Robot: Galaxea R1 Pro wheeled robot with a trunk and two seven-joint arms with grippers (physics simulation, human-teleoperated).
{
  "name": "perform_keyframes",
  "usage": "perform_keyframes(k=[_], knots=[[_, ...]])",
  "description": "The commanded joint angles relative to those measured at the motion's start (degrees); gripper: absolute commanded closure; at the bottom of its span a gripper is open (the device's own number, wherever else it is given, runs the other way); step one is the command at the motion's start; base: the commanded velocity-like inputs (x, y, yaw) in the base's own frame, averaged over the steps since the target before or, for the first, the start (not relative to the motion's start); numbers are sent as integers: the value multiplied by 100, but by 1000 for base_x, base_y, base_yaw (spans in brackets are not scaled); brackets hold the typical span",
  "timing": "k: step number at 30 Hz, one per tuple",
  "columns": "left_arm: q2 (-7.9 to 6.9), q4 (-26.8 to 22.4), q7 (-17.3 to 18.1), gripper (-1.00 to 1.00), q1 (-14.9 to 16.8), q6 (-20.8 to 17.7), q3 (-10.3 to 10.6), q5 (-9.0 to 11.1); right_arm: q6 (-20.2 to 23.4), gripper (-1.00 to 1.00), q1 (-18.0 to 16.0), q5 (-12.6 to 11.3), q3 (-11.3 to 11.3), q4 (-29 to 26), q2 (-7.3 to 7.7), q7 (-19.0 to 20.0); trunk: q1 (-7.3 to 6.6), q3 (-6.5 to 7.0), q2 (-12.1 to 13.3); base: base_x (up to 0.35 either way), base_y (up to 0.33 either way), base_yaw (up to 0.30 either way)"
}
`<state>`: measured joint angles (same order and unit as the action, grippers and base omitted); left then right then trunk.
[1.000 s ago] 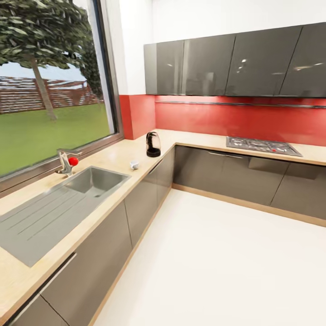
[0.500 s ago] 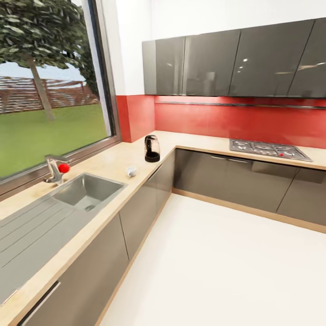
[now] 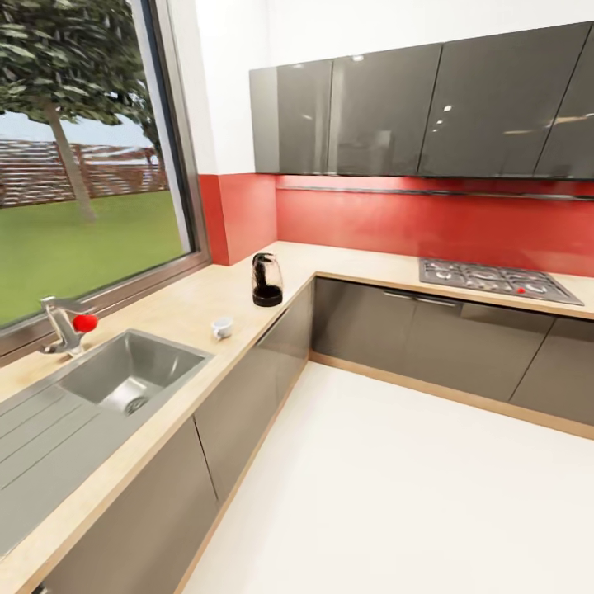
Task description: Set up a coffee station on the kitchen countertop: keep the coffee maker on the countertop, move the bottle of coffee from the kitchen shelf to the counter next to the coffee maker, place a paper coffee filter on top of the coffee maker, put the saucer next to the coffee maker with the coffee cup on the saucer, and place the electric kettle next to the coffee maker.
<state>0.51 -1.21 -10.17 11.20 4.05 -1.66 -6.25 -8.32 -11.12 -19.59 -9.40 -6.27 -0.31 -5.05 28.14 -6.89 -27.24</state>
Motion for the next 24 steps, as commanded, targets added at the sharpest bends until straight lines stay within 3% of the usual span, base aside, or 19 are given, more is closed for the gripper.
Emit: perform_keyframes(k=[1,3,5,8,10,14,24], knots=[[2,7,-29,-100,5,17,-20,-60,-19,-100,-4,23,27,3,2,-22,6,-10,-9,338,-134,0],[2,7,-29,-100,5,17,-21,-60,-20,-100,-4,96,183,3,2,-22,6,-10,-9,338,-134,0],[2,7,-29,-100,5,17,-22,-60,-15,-100,-4,295,614,3,-2,-22,6,-10,-9,338,-133,0],[6,10,-29,-100,5,17,-23,-60,-13,-100,-3,1023,1494,3,0,-22,6,-10,-9,338,-133,0],[12,13,-29,-100,5,17,-26,-60,-12,-100,-4,1454,1947,3,5,-22,6,-10,-9,338,-134,0],[35,15,-29,-100,5,17,-27,-60,-12,-100,-4,1609,2139,-15,-5,-16,6,-10,-9,338,-134,0],[45,17,-29,-100,5,21,-19,-60,-12,-100,-3,1660,2179,-14,-38,-13,6,-10,-9,338,-134,0]])
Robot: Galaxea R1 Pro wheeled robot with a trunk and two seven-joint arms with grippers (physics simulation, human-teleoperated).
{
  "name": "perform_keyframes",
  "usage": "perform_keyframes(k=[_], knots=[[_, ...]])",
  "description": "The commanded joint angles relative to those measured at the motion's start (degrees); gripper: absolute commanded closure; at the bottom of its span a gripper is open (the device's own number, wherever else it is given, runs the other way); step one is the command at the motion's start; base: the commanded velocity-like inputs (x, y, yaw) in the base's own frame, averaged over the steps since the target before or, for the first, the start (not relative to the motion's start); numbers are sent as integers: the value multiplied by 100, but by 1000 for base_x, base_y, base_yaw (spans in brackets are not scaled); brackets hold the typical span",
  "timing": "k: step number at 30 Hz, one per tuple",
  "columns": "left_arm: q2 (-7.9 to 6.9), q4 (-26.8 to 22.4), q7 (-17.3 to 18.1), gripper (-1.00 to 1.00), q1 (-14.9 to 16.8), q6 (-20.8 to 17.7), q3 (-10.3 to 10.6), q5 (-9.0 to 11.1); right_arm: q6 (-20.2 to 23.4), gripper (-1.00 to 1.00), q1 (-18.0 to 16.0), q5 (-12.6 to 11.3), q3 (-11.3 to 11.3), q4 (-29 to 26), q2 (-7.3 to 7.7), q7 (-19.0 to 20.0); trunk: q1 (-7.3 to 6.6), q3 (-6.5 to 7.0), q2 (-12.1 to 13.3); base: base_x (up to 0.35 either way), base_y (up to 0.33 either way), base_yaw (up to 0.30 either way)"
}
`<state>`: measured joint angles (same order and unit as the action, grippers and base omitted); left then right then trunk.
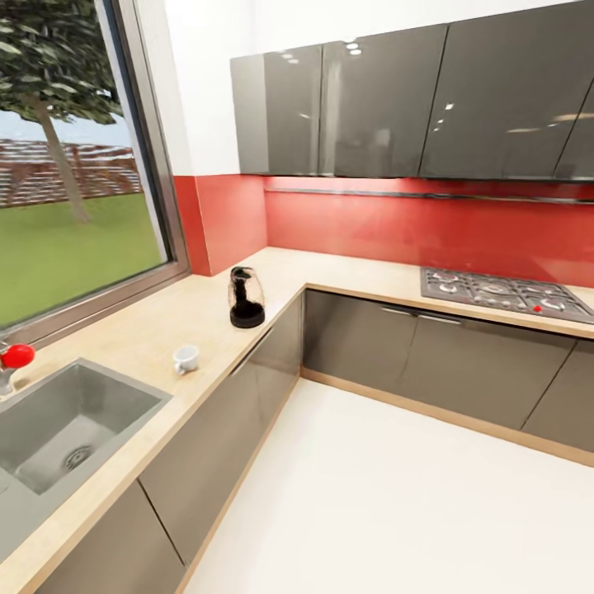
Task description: Set up a coffee station on the kitchen countertop: keep the coffee maker on the countertop, move the bottle of coffee from the kitchen shelf to the counter next to the coffee maker, place a paper coffee filter on top of the coffee maker, put the saucer next to the coffee maker with the coffee cup on the saucer, and place the electric kettle next to the coffee maker.
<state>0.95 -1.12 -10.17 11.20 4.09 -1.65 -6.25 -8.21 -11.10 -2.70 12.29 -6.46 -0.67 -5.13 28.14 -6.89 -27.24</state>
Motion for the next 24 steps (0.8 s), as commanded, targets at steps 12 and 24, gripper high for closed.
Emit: perform_keyframes(k=[12,24], knots=[[1,11,-29,-100,5,36,-30,-52,-23,-100,-6,-34,13,-4,-12,7,6,-10,-9,319,-163,0],[2,32,-29,-100,5,39,-34,-51,-23,-100,-6,-25,15,-13,28,7,6,-10,-9,310,-154,0]])
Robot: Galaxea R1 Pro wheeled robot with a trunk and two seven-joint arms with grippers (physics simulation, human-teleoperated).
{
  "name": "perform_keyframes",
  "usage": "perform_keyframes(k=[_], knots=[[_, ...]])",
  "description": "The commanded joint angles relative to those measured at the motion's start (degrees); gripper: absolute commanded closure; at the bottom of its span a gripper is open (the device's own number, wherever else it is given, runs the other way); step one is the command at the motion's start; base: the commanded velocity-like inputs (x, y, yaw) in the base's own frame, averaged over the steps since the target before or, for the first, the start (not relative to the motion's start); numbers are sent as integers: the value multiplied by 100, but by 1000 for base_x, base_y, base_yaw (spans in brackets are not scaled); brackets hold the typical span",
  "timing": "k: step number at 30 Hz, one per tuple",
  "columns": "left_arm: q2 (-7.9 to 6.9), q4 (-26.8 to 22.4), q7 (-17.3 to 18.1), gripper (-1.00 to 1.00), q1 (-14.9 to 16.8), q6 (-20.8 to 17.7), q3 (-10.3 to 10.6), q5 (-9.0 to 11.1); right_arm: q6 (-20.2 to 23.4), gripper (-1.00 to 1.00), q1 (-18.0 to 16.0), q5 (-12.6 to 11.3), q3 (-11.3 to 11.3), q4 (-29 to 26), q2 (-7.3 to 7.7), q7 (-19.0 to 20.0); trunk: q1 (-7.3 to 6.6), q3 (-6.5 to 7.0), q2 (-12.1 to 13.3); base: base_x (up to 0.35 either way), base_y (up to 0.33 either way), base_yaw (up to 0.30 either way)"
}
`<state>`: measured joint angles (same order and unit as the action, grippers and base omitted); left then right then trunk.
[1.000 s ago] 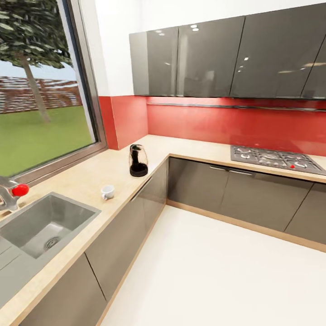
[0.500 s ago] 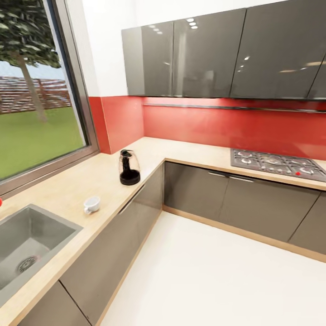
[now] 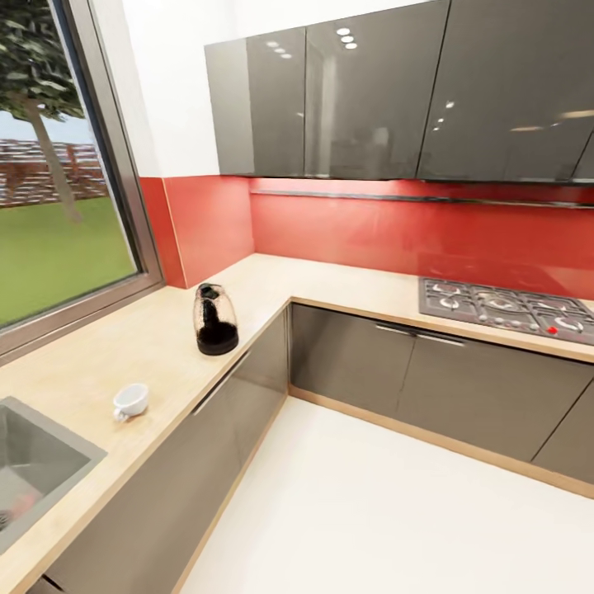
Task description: Set up a coffee station on the kitchen countertop: keep the coffee maker on the countertop, move the bottle of coffee from the kitchen shelf to the counter next to the coffee maker, place a paper coffee filter on top of the coffee maker, put the saucer next to the coffee maker with the coffee cup on the saucer, and place the electric kettle next to the coffee maker.
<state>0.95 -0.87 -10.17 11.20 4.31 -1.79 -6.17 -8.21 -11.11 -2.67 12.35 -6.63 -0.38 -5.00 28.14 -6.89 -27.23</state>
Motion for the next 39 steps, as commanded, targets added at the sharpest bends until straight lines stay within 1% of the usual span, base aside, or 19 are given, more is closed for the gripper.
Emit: perform_keyframes(k=[1,10,21,27,39], knots=[[1,7,-29,-100,5,17,-22,-60,-23,-100,-5,-30,9,4,3,-9,6,-10,-9,310,-140,0],[1,8,-29,-100,5,17,-19,-60,-18,-100,-5,-16,-3,6,13,7,6,-15,-9,308,-152,12],[2,24,-29,-100,5,17,-20,-60,-23,-100,-4,-15,-5,12,20,-6,6,-73,-9,284,-208,197],[20,25,-29,-100,5,17,-15,-65,-26,-100,-5,-15,-5,12,22,-16,6,-103,-9,201,-267,179],[45,24,-29,-100,5,17,-15,-67,-24,-100,-4,-15,-5,12,28,-26,6,-109,-9,150,-292,40]])
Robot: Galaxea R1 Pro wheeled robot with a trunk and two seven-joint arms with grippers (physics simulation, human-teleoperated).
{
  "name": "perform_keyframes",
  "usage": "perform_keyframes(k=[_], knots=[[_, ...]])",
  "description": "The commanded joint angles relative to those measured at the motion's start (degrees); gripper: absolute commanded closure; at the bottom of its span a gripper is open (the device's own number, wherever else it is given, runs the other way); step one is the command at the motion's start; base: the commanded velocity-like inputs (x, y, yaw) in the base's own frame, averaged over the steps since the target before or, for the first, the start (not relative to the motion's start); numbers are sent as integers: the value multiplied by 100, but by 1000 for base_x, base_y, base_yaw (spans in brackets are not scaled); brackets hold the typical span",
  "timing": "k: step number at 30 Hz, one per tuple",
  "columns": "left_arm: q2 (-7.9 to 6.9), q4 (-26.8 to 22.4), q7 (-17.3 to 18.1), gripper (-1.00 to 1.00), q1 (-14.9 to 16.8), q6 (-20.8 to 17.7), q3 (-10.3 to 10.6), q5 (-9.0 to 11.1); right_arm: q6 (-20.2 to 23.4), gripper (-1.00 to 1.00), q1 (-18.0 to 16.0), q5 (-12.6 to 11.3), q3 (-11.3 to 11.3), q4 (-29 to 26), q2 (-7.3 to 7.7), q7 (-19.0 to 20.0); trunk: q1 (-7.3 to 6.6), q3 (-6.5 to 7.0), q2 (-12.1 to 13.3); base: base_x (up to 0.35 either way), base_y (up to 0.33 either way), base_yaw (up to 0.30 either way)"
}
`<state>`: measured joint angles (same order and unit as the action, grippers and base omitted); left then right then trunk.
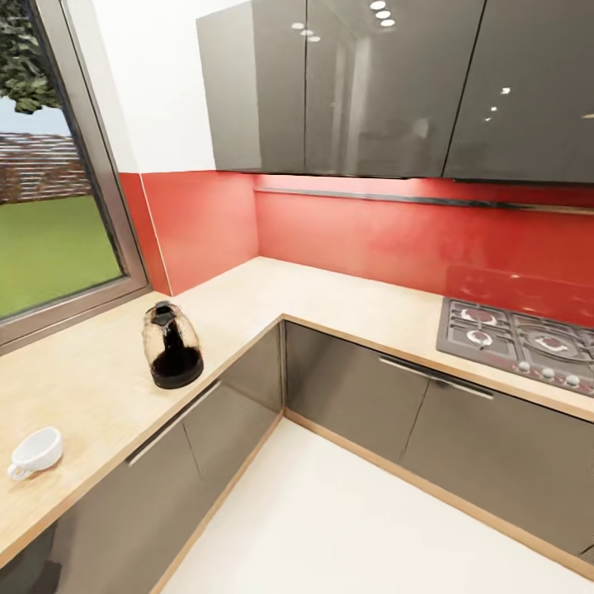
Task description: Set up a coffee station on the kitchen countertop: keep the coffee maker on the countertop, move the bottle of coffee from the kitchen shelf to the counter next to the coffee maker, place a paper coffee filter on top of the coffee maker, put the saucer next to the coffee maker with the coffee cup on the saucer, and place the electric kettle next to the coffee maker.
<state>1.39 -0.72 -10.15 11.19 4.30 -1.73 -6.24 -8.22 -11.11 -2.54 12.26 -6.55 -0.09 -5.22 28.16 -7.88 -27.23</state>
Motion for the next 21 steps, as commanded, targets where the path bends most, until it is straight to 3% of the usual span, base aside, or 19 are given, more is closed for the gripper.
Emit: perform_keyframes(k=[1,21], knots=[[2,6,-31,-100,6,18,-20,-59,-22,-100,-4,-26,5,5,-2,-4,4,-10,-10,77,-300,199],[-7,-8,-31,-100,6,18,-38,-8,-22,-100,-1,-18,5,5,-9,-5,4,-10,-10,6,-288,270]])
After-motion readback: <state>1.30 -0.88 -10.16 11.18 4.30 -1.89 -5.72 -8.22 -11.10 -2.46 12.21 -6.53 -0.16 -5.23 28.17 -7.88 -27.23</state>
